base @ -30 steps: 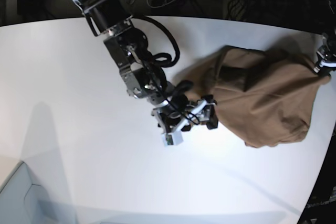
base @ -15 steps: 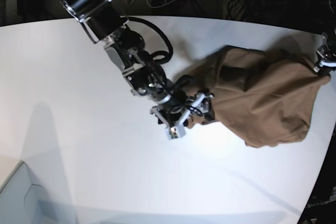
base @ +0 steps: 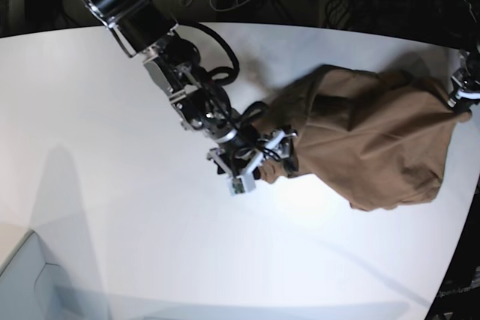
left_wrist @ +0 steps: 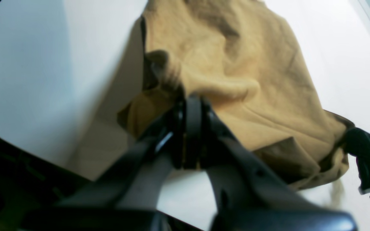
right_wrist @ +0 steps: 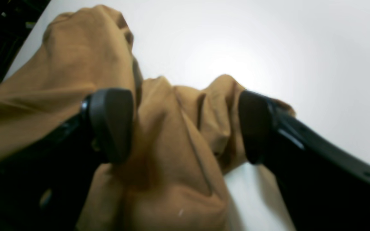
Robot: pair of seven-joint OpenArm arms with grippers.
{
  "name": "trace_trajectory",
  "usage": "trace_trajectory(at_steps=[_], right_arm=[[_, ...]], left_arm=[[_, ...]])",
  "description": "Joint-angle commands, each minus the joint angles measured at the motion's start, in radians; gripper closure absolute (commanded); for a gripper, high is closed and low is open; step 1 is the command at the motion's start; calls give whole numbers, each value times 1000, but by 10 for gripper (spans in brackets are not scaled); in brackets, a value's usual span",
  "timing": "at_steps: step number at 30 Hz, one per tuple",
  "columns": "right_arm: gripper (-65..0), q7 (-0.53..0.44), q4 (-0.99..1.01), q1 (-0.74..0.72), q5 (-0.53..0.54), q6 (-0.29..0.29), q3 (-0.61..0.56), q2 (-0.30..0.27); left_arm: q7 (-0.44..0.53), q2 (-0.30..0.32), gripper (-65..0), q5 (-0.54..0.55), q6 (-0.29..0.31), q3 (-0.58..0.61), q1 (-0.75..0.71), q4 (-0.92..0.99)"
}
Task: Layout the t-shirt on the table in an organized manner, then fold the t-shirt properly
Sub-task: 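Grasp the t-shirt edge with the right gripper near the left gripper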
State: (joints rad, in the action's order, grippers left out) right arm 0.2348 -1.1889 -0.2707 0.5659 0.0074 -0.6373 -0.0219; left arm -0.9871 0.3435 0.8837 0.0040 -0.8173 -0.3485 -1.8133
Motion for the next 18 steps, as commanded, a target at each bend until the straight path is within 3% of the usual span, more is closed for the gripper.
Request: trace_trajectory(at_steps=[1,6,11,18], right_arm=[[-452,-28,-15,-19,9,-8,3,7],[-269,-28,34,-19,10,-8,3,10],[-17,-28,57,-16,13,-8,4,9],[0,-31,-115,63,15,-8,103,-19]], left_arm=[[15,16,-1,18,0,-10,2,-13],[15,16,-1,18,0,-12,2,-18],[23,16,-1,18,0,-12,2,-18],[17,22,-1,25,1,-37,96,-23]])
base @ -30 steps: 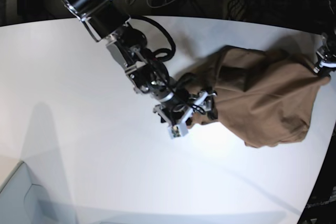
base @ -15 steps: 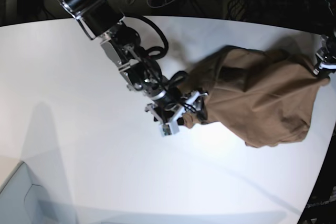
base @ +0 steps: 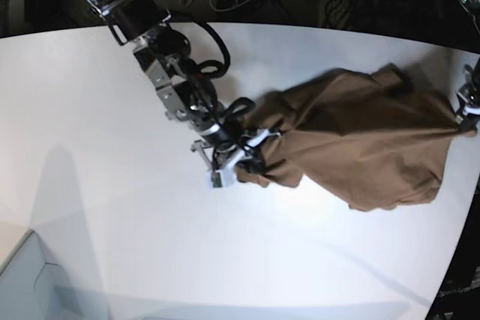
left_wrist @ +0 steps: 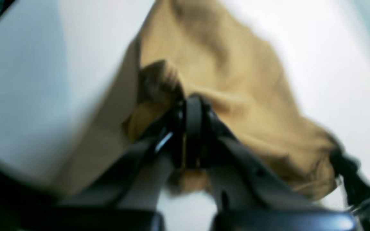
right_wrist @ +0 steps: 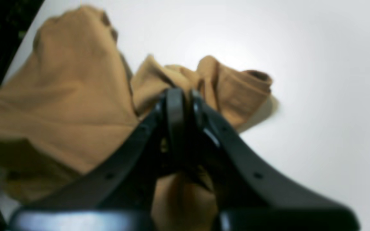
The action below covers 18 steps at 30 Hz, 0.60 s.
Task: Layout the t-shirt on the table in an organized manner, then fold the t-shirt properly
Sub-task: 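Grasp the t-shirt edge with the right gripper near the left gripper, then lift and spread the t-shirt flat with both grippers, then release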
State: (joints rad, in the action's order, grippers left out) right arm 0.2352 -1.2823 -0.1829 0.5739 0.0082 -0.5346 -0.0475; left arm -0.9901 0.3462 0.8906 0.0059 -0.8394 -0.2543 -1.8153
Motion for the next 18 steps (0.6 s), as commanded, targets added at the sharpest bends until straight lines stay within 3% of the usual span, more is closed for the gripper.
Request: trace_trajectory(at_steps=[1,6,11,15,18], right_arm=[[0,-32,-61,-5,7,-9,26,7],[0,-32,-270,59,7,-11,199,15],[0,-32,-460,124,8,-11,400,57],[0,-30,-527,228,8,-12,522,94],[0,-30,-500,308,8,-14,551,110]], left_arm=[[20,18,-1,19,-1,-22,23,-27],[18,18,-1,19,-1,-19,161,-73],[-2,17,-1,20,-5,-19,298,-73],[-131,9,-1,20,-4,-19,361,-64],[-227,-51,-1,9,-2,-21,358,-57]])
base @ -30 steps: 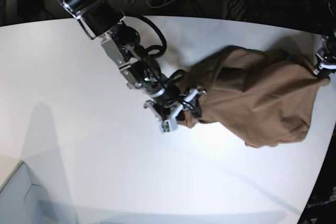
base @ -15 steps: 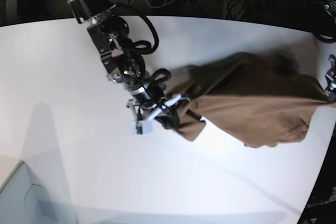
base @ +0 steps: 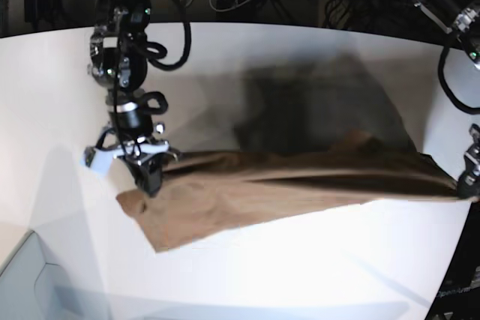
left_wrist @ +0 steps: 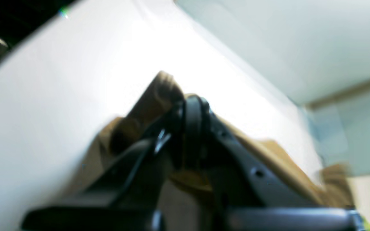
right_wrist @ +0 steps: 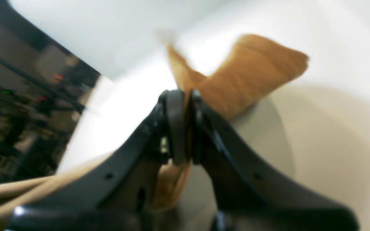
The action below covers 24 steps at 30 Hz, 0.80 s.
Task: Layout the t-shirt on the table in an organized manner, then fold the t-shirt properly
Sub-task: 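Lift and spread the t-shirt flat with both grippers, then release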
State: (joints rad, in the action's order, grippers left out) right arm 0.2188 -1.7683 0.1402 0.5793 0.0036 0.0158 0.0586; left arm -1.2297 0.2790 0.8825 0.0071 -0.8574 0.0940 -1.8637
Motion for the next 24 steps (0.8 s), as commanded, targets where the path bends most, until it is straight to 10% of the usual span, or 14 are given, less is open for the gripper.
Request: trace_trajectory(at_steps=[1,7,24], right_arm=[[0,-14,12,6,3,-9,2,5],[0,-14,91,92,3,-9,3,1],[0,-5,100,138,-2,-9,177,-47]], left_arm=[[-15,-10,-1,10,-3,-3,-4,6],[-89,-103,-1,7,-3,53,-132,92],[-95,-80,-1,13,-2,154,-261,181]])
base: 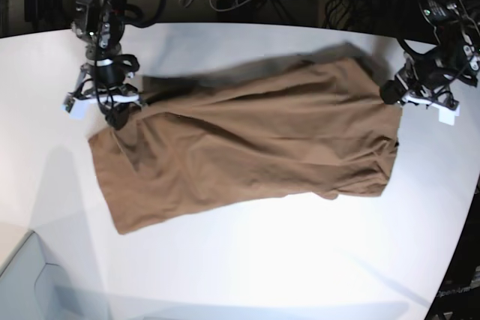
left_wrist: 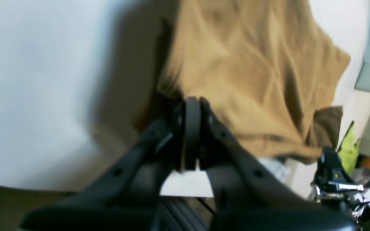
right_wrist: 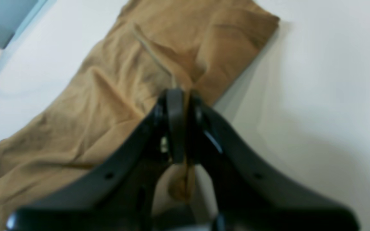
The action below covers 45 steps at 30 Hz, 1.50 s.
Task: Layout the t-shirt on the table in an organized manner, then fold the t-shirt properly
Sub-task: 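Lift and spread the t-shirt flat with both grippers, then release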
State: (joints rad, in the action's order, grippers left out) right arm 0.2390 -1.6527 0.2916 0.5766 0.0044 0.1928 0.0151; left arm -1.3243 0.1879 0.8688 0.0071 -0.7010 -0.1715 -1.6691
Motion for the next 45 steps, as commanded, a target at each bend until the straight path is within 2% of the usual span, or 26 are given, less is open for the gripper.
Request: trace_trajectory(at_steps=[1,5,8,10,12,15,17,19,22,27,29,33,38,39,41,43,45], right_arm=[[0,-25,-7,-16,1,-10,1,-14],[-1,-23,19,-70,1,-10,1,-36],[-39,-23,33,-101,1,-10,3,-36],[-81,-23,53,-117,3,-10,3,-34],[-133,-23,67,-121,4,-10,7,-31],[-222,-23,58,-111,6,-10,9,-28],[-275,-23,33,-102,6,-10,9,-16],[-316,-33,10,-73,6,-10,9,1],[-353,-26,-39,-50,6,-10,3,35],[-372,-25,-114,21,4,-10,-37,116],[-372,-28,-126,48,4,-10,-88,116],[-370,-25,-123,67,0,-10,-201,112],[-369,-25,-86,57,0,-10,-344,70],[-369,-25,-71,48,0,-10,-370,58],[-368,-23,-31,11,0,-8,-415,42],[-366,-23,15,-10,0,-7,-448,27],[-332,-23,65,-22,1,-7,-461,9]], left_arm=[[-2,9,-4,26,-2,-1,7,-13],[-30,8,-22,34,-2,7,20,-22],[-72,17,-129,91,-2,19,62,-22],[-72,37,-226,140,-2,19,79,-24],[-72,55,-292,198,-2,19,92,-24],[-72,98,-361,300,-2,19,117,-15],[-72,111,-382,313,-5,19,172,5],[-72,114,-380,309,-11,25,250,62],[-57,111,-381,224,-11,47,366,188],[121,115,-381,19,-5,195,525,418],[228,111,-381,-58,-3,274,559,495],[447,111,-380,-130,-3,493,588,568],[598,111,-375,-168,-11,663,582,636],[610,109,-357,-168,-11,673,576,665],[636,109,-281,-168,-9,685,576,722],[651,109,-169,-168,-9,685,573,766],[659,111,-47,-168,-11,683,573,815]])
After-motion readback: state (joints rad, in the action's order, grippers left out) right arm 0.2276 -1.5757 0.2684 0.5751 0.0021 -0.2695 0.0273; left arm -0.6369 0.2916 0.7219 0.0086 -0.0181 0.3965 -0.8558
